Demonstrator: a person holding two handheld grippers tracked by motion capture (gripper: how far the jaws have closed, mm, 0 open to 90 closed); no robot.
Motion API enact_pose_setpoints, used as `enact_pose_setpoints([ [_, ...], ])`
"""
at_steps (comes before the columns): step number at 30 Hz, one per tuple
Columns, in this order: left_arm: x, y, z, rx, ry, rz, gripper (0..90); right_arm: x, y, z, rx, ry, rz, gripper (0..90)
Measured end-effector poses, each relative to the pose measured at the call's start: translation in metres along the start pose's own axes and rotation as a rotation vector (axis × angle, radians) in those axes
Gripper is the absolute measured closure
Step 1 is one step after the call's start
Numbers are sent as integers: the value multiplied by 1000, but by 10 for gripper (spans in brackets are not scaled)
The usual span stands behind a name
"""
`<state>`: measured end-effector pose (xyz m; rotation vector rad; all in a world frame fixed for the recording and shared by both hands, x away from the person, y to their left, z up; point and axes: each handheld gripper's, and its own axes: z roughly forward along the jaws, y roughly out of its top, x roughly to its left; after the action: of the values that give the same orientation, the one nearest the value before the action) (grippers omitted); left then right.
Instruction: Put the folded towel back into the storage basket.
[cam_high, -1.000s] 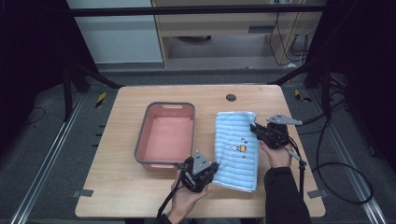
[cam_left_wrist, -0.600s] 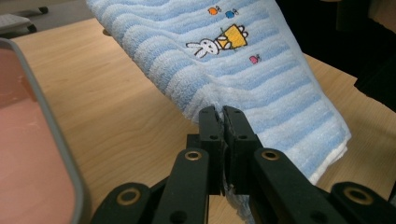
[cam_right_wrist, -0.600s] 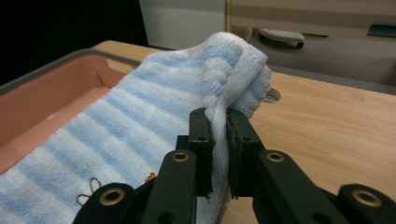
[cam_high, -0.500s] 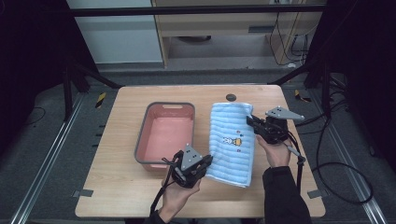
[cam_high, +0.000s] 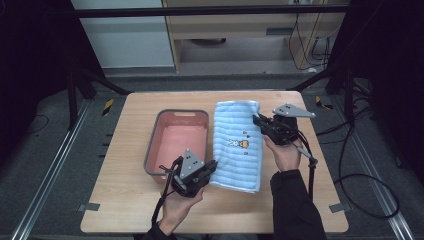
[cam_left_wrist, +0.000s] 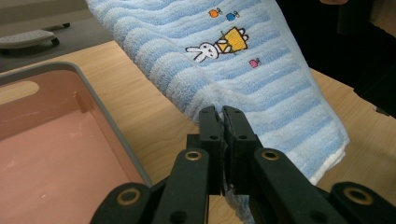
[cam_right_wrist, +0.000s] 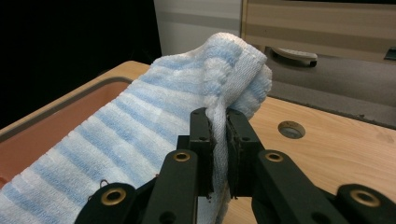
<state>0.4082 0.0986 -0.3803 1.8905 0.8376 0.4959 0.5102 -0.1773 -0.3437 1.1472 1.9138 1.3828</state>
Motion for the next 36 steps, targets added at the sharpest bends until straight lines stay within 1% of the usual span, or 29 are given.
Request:
enact_pose_setpoints([
  [3,5,1,-5,-3,2,-9,868,5,5,5,-2,3,-4,827],
  [6,10,3,-10,-8,15,-9,868,9,9,11,0,7,-4,829],
  [13,22,6,-25,-18,47,11,868,20,19,22,-4,24,-7,830],
  [15,25,6,-29,-23,54,14,868,24,22,25,-7,31,-13,830],
  [16,26,6,-31,-27,56,7,868,26,23,26,-10,33,-14,830],
  [20,32,5,-37,-36,63,2,868,35,30,33,-11,44,-26,830],
  [24,40,5,-44,-37,75,5,868,44,36,42,-15,54,-34,830],
  [26,45,5,-47,-39,82,1,868,47,39,46,-15,59,-36,830],
  [28,50,4,-51,-47,91,-11,868,51,43,52,-11,65,-30,830],
  [31,57,2,-56,-56,100,-30,868,57,47,59,-6,72,-36,830],
  [32,60,1,-58,-55,104,-29,868,60,48,62,-5,76,-36,830],
  [36,71,-3,-63,-57,117,-46,868,69,52,76,3,89,-40,830],
])
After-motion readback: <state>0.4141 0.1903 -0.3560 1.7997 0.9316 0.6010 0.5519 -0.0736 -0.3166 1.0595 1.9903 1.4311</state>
